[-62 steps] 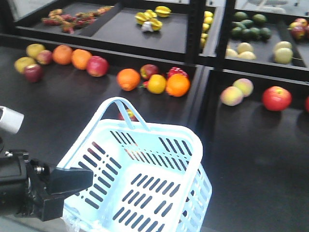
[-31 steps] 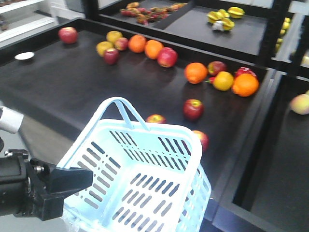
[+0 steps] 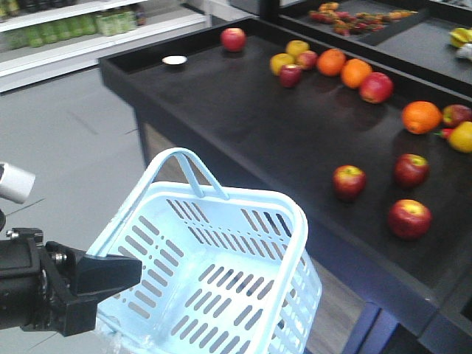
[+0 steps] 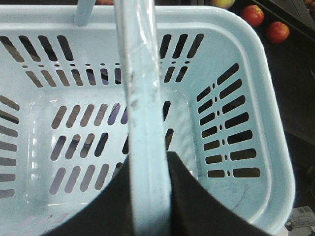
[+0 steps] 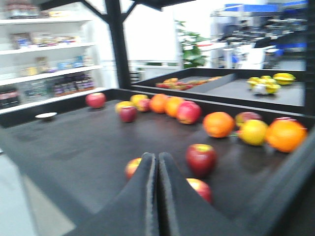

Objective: Pick three apples into basket with both arms
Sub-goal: 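Drive the base away from the table carrying the basket in the left gripper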

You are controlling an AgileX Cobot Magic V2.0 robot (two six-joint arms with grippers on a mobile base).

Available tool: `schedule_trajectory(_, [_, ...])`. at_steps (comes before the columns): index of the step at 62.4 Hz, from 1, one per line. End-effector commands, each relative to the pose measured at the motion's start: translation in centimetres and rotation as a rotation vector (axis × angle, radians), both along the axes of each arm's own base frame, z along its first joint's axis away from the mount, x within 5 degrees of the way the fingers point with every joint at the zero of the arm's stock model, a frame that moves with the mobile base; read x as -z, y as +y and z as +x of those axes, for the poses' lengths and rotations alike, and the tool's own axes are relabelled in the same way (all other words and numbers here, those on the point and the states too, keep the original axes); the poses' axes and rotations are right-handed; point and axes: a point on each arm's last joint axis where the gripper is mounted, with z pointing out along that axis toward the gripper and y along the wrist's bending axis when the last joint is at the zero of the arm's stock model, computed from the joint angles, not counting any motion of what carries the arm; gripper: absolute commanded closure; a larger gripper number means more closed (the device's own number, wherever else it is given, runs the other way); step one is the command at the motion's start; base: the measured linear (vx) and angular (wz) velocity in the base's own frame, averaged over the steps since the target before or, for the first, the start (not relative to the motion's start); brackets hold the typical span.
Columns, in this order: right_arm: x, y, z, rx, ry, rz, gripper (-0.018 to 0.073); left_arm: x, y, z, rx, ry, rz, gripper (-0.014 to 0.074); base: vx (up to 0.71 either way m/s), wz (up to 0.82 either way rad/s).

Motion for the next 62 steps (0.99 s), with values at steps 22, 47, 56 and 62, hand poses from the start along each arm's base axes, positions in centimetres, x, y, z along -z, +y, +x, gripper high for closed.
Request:
schedule_trajectory(22, [-0.24, 0.05, -0.06, -0.002, -0.065, -0.023, 0.0564, -1.74, -0.06, 0.11, -0.037, -0.049, -0.082, 0.0603, -0.14, 0.53])
schedule_trajectory(47, [-0.24, 0.05, -0.06, -0.002, -0.065, -0.023, 0.0564, -1.72, -0.07, 0.07, -0.033, -0.046, -0.081, 0.0603, -0.09, 0.46])
schedule_trajectory(56, [-0.24, 0.05, -0.06, -0.002, -0.065, -0.023, 0.0564, -1.72, -0.07, 0.07, -0.033, -0.046, -0.081, 0.0603, -0.02, 0.57])
schedule_trajectory(62, [-0.24, 0.05, -0.06, -0.002, -0.065, -0.023, 0.0564, -1.72, -0.07, 0.07, -0.033, -0.046, -0.081, 0.0603, 0.02, 0.67])
